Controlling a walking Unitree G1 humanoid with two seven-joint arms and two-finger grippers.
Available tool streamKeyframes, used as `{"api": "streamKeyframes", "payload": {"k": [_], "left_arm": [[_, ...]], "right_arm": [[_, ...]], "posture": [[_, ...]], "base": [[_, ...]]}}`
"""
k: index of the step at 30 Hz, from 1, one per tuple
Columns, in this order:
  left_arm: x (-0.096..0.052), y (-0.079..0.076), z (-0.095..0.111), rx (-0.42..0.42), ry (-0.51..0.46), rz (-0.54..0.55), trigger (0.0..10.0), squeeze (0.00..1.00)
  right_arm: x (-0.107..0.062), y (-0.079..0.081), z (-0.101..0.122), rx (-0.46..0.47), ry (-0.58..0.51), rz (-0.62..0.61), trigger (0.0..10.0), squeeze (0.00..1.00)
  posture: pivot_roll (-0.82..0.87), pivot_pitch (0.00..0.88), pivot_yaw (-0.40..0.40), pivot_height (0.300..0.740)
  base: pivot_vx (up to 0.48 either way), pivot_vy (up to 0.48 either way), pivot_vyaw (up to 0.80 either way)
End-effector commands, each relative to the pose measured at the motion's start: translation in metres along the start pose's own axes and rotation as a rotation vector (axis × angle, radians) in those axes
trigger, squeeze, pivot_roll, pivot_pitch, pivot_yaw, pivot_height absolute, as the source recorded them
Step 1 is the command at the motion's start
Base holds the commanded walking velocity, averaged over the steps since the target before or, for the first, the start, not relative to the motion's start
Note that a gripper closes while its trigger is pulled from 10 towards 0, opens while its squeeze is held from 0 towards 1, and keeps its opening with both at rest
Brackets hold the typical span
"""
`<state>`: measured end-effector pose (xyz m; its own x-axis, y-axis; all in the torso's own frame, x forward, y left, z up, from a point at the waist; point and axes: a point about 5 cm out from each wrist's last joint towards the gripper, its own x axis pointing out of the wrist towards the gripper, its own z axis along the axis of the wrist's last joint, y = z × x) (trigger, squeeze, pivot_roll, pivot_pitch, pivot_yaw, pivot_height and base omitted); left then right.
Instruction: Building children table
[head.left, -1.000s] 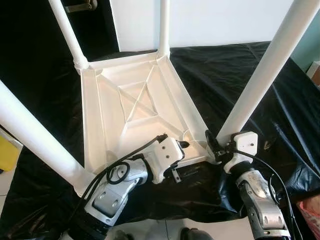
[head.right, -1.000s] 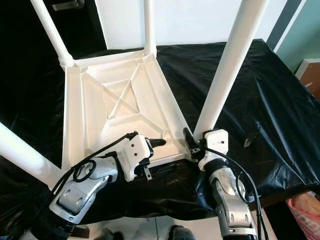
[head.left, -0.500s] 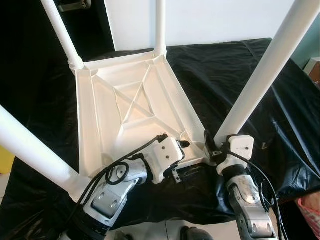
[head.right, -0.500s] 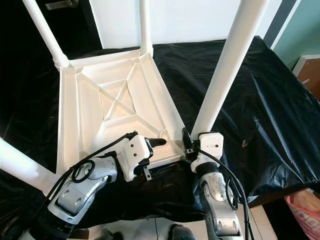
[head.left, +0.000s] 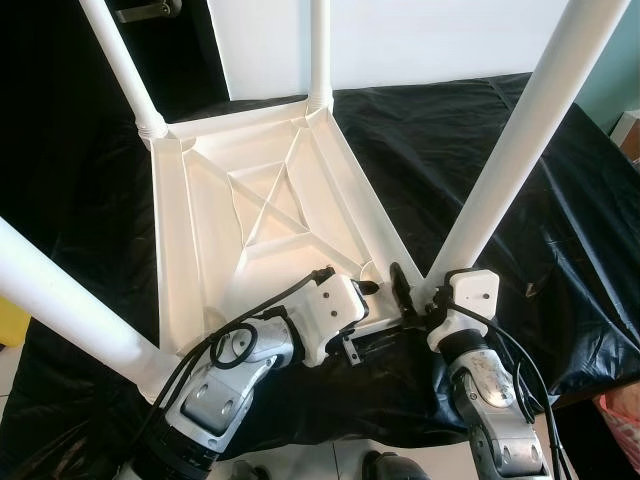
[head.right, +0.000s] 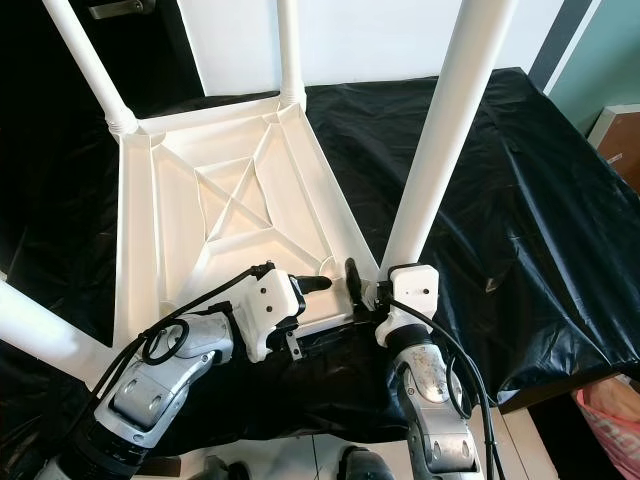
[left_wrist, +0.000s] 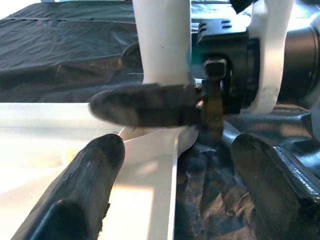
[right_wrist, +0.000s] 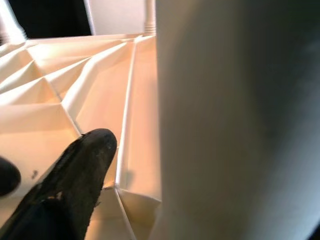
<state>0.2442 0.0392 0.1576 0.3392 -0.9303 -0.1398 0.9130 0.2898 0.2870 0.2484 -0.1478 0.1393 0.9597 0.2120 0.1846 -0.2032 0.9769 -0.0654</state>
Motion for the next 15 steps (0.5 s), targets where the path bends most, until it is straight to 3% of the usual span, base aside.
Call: {"api": "streamKeyframes", "payload": {"k": [1,2,3,6,15], "left_arm": [[-0.002,-0.002,-0.003,-0.014,0.014,0.020,10.0,0.00],[-0.002,-0.002,-0.003,-0.014,0.014,0.020,10.0,0.00],[-0.002,-0.002,-0.003,-0.016,0.015,0.020,10.0,0.00],[-0.003,-0.004,-0.005,-0.023,0.021,0.014,10.0,0.00],[-0.003,-0.004,-0.008,-0.027,0.031,0.000,10.0,0.00]], "right_arm": [[-0.001,-0.007,0.004,0.008,-0.010,0.027,10.0,1.00],[-0.001,-0.007,0.004,0.008,-0.010,0.027,10.0,1.00],[-0.001,-0.012,0.006,-0.008,-0.012,0.051,10.0,0.00],[0.000,-0.023,0.007,-0.034,-0.007,0.119,10.0,0.00],[0.010,-0.031,0.008,-0.070,0.003,0.244,10.0,0.00]], "posture": [[-0.13,0.154,0.030,0.740],[-0.13,0.154,0.030,0.740],[-0.13,0.154,0.031,0.740],[-0.13,0.154,0.032,0.740],[-0.13,0.148,0.027,0.740]], "base": [[0.000,0.000,0.00],[0.000,0.000,0.00],[0.000,0.000,0.00],[0.000,0.000,0.00],[0.000,0.000,0.00]]}}
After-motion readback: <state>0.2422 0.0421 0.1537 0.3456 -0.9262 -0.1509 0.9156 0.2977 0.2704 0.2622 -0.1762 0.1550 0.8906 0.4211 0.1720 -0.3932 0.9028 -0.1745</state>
